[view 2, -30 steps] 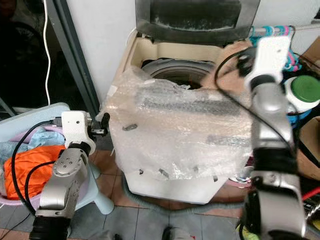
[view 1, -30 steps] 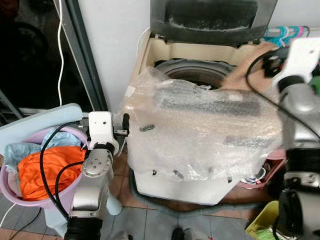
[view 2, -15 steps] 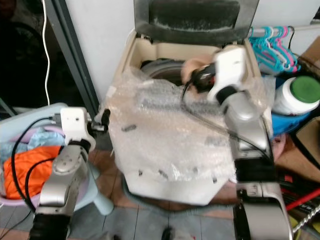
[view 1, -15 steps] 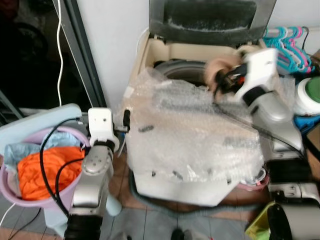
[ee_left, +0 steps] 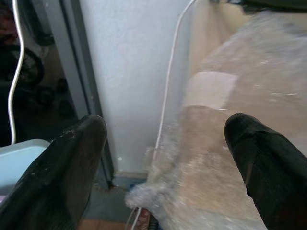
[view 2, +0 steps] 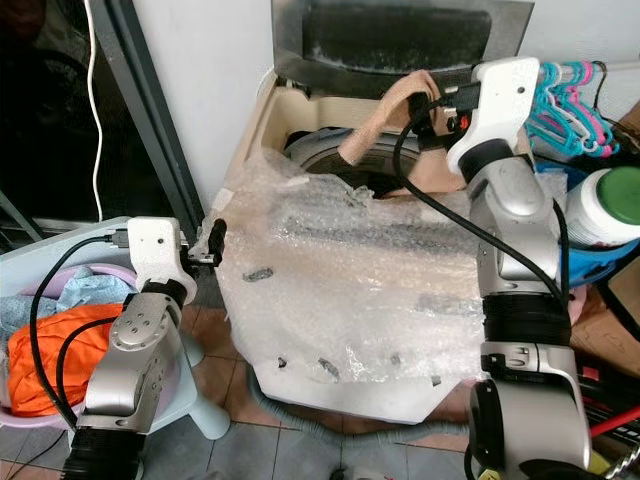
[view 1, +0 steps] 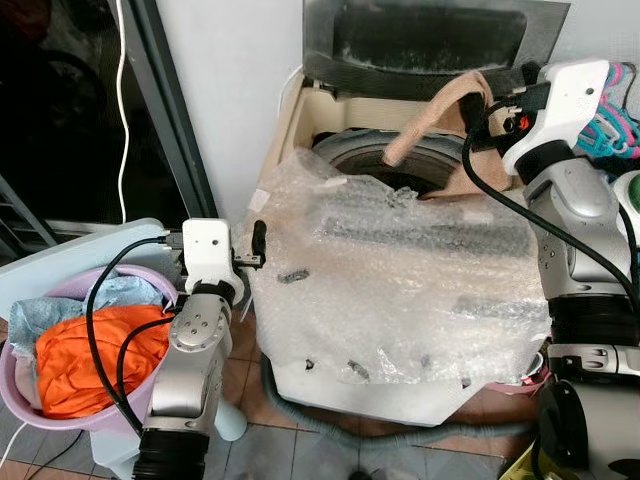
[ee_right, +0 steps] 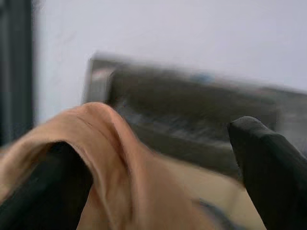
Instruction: Clothes washing
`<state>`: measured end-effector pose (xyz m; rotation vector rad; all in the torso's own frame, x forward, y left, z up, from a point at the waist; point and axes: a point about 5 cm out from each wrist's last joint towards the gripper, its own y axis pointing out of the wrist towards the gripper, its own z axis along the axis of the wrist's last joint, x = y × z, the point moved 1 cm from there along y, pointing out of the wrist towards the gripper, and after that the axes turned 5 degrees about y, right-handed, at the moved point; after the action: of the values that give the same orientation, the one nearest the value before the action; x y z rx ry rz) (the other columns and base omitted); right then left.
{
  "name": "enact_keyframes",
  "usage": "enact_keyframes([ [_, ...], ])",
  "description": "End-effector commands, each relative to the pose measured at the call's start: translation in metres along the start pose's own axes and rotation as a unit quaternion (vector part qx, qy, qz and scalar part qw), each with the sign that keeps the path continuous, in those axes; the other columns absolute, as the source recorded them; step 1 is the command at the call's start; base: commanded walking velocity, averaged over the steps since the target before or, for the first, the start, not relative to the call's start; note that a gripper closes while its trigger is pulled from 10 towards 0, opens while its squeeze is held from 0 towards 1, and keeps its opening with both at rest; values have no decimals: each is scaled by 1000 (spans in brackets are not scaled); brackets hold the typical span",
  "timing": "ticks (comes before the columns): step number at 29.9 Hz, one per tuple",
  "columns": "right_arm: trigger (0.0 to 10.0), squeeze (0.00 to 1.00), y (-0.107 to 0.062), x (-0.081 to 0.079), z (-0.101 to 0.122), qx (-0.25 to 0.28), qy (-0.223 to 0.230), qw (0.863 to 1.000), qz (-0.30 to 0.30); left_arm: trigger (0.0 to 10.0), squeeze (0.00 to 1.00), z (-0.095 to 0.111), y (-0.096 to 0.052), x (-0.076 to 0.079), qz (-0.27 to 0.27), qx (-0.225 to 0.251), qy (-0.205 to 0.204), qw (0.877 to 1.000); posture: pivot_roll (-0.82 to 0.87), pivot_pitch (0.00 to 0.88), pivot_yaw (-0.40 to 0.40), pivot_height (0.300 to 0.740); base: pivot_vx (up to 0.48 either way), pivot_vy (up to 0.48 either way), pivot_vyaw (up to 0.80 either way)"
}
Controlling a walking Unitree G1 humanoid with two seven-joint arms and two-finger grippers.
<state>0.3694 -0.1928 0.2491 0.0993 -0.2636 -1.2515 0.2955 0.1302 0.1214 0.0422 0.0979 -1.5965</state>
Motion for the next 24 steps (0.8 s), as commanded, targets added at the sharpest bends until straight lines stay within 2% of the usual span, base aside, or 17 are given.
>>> enact_keyframes([
  [1, 10000, 1000, -1, -26, -26, -77, -44, 991, 100, 10000, 0, 0, 1, 1, -2, 0, 0, 1000, -58, 0, 5, 740, 0, 0, 0],
  [2, 10000, 1000, -3, -41, -25, -64, -94, 980, 164, 10000, 0, 0, 2, 2, -3, -1, 1, 1000, -56, 0, 6, 740, 0, 0, 0],
  [3, 10000, 1000, -3, -41, -25, -64, -94, 980, 164, 10000, 0, 0, 2, 2, -3, -1, 1, 1000, -56, 0, 6, 740, 0, 0, 0],
  [5, 10000, 1000, -4, -63, -12, -15, -129, 962, 240, 10000, 0, 0, 2, 3, -4, -2, 2, 1000, -56, 0, 6, 740, 0, 0, 400],
  [6, 10000, 1000, -4, -68, -8, -3, -137, 957, 256, 10000, 0, 0, 2, 3, -4, -2, 2, 1000, -56, 0, 6, 740, 0, 0, 800],
  [7, 10000, 1000, 7, -66, 7, 19, -78, 969, 233, 10000, 0, 0, 2, 3, -4, -3, 2, 1000, -54, 0, 3, 740, 0, 0, 800],
  [9, 10000, 1000, 17, -52, 15, 22, -32, 983, 180, 10000, 0, 0, 2, 4, -4, -3, 2, 1000, -48, 0, -1, 740, 0, 0, 325],
  [10, 10000, 1000, 20, -46, 16, 20, -26, 987, 158, 10000, 0, -1, 1, 4, -4, -3, 2, 1000, -48, 0, -1, 740, 0, 0, 0],
  [11, 10000, 1000, 26, -31, 16, 13, -32, 995, 92, 10000, 0, -1, 1, 4, -4, -4, 1, 1000, -46, 0, -3, 740, 0, 0, 0],
  [12, 10000, 1000, 30, -7, 13, -5, -12, 1000, -1, 10000, 0, -1, 0, 3, -3, -5, 1, 1000, -46, 0, -5, 740, 0, 0, 0],
  [13, 10000, 1000, 30, 20, 9, -29, 17, 994, -106, 10000, 0, -1, 0, 3, -2, -6, 1, 1000, -44, 0, -7, 740, 0, 0, 0],
  [14, 10000, 1000, 30, 20, 9, -29, 17, 994, -106, 10000, 0, -1, 0, 3, -2, -6, 1, 1000, -44, 0, -7, 740, 0, 0, 0],
  [16, 10000, 1000, 21, 45, 3, -46, 40, 980, -189, 10000, 0, -2, -1, 3, -1, -7, 1, 1000, -44, 0, -7, 740, 0, 0, 0],
  [17, 10000, 1000, 13, 54, -3, -67, 11, 979, -194, 10000, 0, -3, -2, 3, -1, -9, 1, 1000, -45, 0, -6, 740, 0, 0, 0],
  [18, 10000, 1000, 11, 52, -5, -74, -8, 982, -174, 10000, 0, -3, -2, 3, -2, -10, 1, 1000, -49, 0, -3, 740, 0, 0, 0],
  [20, 10000, 1000, 10, 51, -7, -78, -10, 983, -167, 10000, 0, -3, -2, 3, -2, -10, 1, 1000, -50, 0, -2, 740, 0, 0, 0],
  [24, 10000, 1000, 8, 38, -23, -134, -50, 985, -101, 10000, 0, -4, 0, 5, -8, -12, 3, 1000, -57, 0, 8, 740, 0, 0, 0],
])
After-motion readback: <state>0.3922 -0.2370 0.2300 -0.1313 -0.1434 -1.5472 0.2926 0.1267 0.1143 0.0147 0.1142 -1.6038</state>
